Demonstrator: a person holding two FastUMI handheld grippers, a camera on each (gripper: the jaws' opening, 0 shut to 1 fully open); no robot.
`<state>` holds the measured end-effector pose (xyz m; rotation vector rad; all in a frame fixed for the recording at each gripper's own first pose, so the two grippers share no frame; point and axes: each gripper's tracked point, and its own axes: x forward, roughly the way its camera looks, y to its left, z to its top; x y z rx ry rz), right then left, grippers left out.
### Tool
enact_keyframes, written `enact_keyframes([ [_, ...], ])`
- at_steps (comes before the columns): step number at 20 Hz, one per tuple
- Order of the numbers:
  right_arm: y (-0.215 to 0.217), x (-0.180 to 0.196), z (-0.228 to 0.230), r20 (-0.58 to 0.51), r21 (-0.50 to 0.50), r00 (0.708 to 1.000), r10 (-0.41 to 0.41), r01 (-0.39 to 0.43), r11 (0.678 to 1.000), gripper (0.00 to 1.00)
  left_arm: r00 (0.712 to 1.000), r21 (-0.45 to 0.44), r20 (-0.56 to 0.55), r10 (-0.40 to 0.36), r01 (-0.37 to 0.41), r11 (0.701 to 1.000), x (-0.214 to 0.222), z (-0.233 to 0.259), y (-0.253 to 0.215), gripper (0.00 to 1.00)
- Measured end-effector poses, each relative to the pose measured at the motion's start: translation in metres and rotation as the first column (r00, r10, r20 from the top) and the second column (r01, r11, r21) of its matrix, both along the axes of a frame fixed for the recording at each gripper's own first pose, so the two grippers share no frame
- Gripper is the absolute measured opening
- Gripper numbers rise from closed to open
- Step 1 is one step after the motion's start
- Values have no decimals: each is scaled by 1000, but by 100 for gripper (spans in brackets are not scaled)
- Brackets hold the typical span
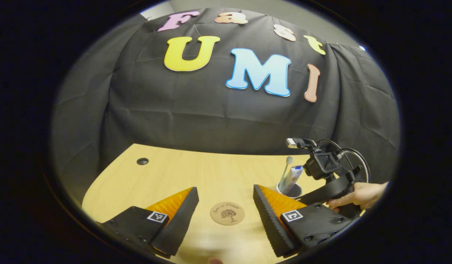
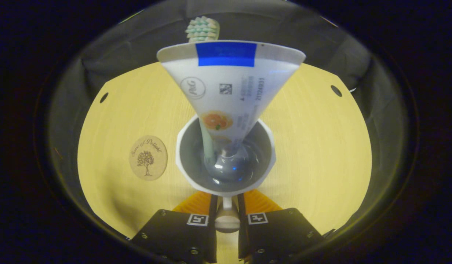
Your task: Put the toothbrush and toothpaste on the desktop into the cup, then pick up the cup and place it on the coaster on the desktop.
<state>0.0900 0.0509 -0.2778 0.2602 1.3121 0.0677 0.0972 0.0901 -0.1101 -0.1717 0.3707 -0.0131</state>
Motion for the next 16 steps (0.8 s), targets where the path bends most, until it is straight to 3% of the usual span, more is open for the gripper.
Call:
enact_keyframes([
  [5,11,1,13,45,23,999,10,-11,1000,24,1000,13,2,20,-20,1000,-9,0,10,99],
  [16,84,12,45,108,55,980,166,-173,983,24,996,18,-2,88,-88,996,-48,-1,46,97],
])
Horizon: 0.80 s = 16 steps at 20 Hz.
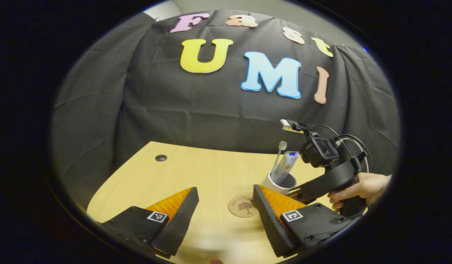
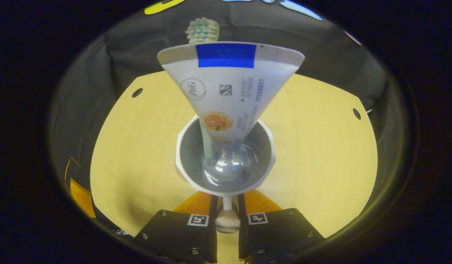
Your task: Put the toothbrush and toothpaste on the desktop into the cup, then pick up the cup and place it on the coaster on the desktop.
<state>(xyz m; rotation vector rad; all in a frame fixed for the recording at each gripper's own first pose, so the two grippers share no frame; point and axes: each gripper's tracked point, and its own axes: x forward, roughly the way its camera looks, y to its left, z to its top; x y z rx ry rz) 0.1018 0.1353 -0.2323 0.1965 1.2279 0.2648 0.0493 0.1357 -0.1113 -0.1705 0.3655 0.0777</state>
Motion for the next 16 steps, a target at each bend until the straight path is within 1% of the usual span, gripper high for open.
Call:
enact_keyframes([
  [4,24,6,-3,-8,-3,998,57,-57,998,24,1000,0,-10,19,-19,1000,-13,-4,12,97],
  [9,42,6,-14,-23,-26,994,110,-111,993,24,999,-5,-12,36,-36,999,-22,-4,19,97],
  [10,45,7,-15,-26,-29,993,115,-116,993,24,999,-5,-12,38,-38,999,-23,-4,19,94],
  [12,48,8,-17,-28,-31,992,120,-121,992,24,999,-4,-11,42,-42,999,-24,-3,19,97],
  [13,47,8,-18,-30,-35,992,122,-123,992,24,999,-3,-10,43,-43,999,-25,-3,20,97],
  [14,47,7,-19,-35,-41,991,126,-127,991,24,999,-3,-10,45,-45,999,-26,-4,20,95],
  [16,46,9,-14,-25,-52,991,131,-132,990,24,999,-1,-8,50,-50,999,-26,-3,20,95],
])
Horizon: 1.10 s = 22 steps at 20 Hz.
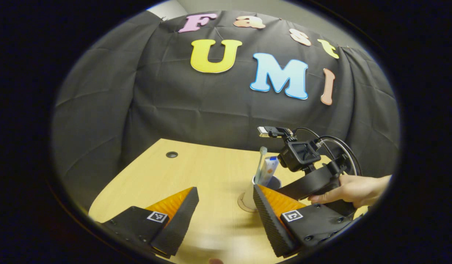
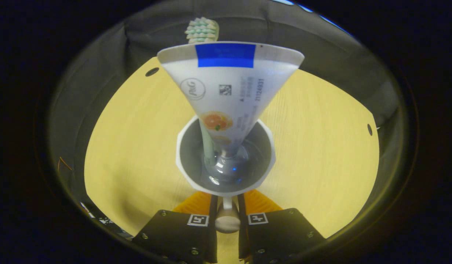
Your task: Put the toothbrush and toothpaste on the desktop into the cup, then pick up the cup and place it on the coaster on the desktop.
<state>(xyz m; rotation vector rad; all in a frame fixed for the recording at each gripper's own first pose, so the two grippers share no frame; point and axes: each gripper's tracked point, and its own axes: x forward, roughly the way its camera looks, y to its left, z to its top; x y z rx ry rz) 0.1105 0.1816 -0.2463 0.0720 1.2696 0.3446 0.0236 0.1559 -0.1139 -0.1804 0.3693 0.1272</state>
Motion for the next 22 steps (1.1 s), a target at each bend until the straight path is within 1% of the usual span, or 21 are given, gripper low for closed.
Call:
enact_keyframes([
  [1,1,-2,-5,2,-5,1000,5,-5,1000,24,1000,-1,0,3,-3,1000,0,0,0,95],
  [2,2,-1,-4,1,-6,1000,7,-7,1000,25,1000,-2,1,4,-4,1000,-1,1,-1,97],
  [5,0,0,0,20,11,1000,6,-6,1000,28,1000,2,7,11,-11,1000,1,4,-2,97],
  [7,-1,-1,5,42,25,999,13,-14,1000,33,1000,9,15,10,-11,1000,3,8,-5,96],
  [10,-6,-1,26,93,67,996,13,-19,998,31,1000,21,30,3,-4,1000,6,13,-7,97],
  [14,-20,-3,59,161,137,986,-38,16,990,31,999,43,48,-8,6,999,7,21,-11,96],
  [15,-24,-6,68,179,154,982,-55,27,988,33,999,45,52,-12,10,999,7,25,-13,96],
  [17,-38,-11,83,227,164,970,-88,51,985,31,998,53,59,-23,20,998,8,30,-19,96],
  [19,-57,-15,100,297,153,949,-107,64,986,30,996,63,76,-39,34,997,10,39,-28,96],
  [20,-70,-17,108,334,136,936,-113,70,988,31,995,68,82,-48,43,997,12,41,-34,96],
  [22,-101,-26,121,395,67,911,-117,98,993,31,993,75,95,-67,60,995,16,48,-46,96],
])
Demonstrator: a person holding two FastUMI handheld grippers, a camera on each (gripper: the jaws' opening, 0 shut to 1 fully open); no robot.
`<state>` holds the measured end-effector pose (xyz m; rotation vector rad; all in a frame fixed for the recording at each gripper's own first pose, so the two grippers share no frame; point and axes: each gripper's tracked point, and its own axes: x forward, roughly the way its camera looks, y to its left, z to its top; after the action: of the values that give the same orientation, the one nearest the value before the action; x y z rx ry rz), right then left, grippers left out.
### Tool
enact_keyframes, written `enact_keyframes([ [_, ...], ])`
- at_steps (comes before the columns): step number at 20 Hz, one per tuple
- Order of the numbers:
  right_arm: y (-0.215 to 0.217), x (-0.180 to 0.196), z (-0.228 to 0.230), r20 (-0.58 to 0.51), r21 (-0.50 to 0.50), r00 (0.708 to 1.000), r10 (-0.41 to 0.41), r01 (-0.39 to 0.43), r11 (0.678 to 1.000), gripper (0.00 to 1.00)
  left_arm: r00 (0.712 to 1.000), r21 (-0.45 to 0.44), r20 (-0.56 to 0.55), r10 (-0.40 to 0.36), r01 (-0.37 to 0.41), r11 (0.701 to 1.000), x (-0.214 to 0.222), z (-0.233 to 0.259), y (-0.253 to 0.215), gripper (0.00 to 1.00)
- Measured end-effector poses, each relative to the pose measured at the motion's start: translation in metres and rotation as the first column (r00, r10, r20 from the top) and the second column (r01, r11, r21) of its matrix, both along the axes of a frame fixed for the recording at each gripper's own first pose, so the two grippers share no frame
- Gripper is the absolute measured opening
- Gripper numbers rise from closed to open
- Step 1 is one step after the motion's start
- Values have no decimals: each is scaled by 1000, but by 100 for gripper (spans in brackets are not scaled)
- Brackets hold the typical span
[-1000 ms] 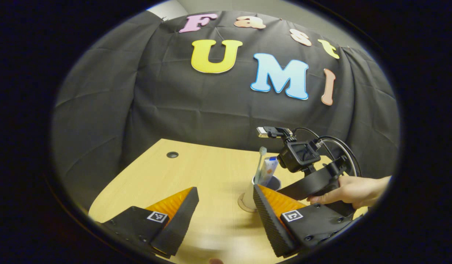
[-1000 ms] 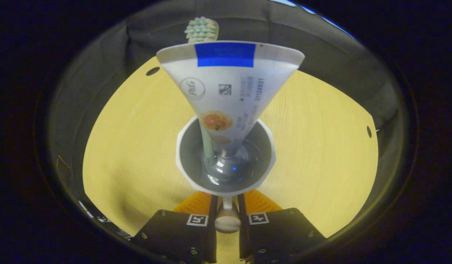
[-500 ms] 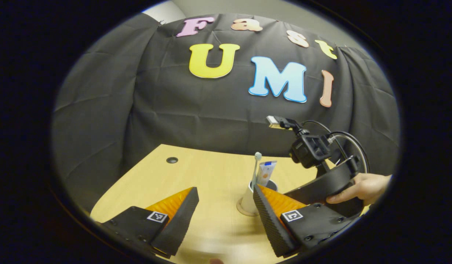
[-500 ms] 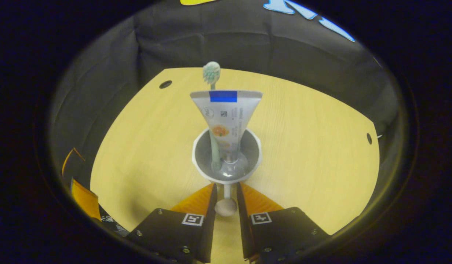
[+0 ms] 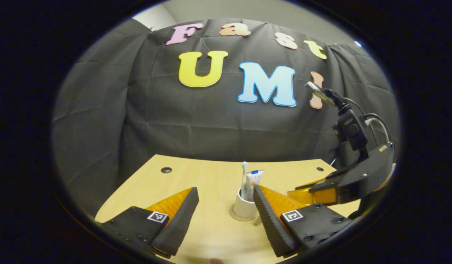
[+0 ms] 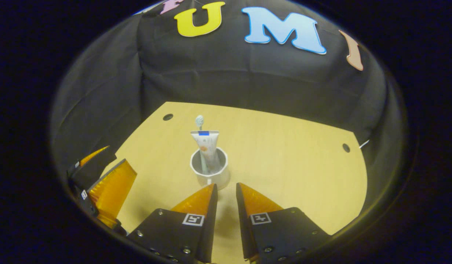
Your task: Put the toothbrush and toothpaste on the desktop into the cup, then pick up the cup and place it on the coaster on the desktop.
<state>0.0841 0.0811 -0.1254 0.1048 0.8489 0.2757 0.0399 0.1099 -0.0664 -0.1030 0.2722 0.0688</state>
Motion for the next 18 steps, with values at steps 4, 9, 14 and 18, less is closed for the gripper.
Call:
enact_keyframes([
  [4,-35,-22,14,66,-14,993,-97,98,995,31,999,0,19,-39,39,999,9,10,-32,96],
  [9,-68,-49,27,122,72,973,-197,189,979,30,995,13,47,-82,82,997,14,23,-73,96],
  [14,-97,-66,51,232,137,936,-264,237,962,29,992,22,77,-100,99,995,10,36,-106,96],
  [18,-115,-73,78,329,243,881,-341,270,932,30,989,36,102,-106,103,994,5,48,-129,94],
])
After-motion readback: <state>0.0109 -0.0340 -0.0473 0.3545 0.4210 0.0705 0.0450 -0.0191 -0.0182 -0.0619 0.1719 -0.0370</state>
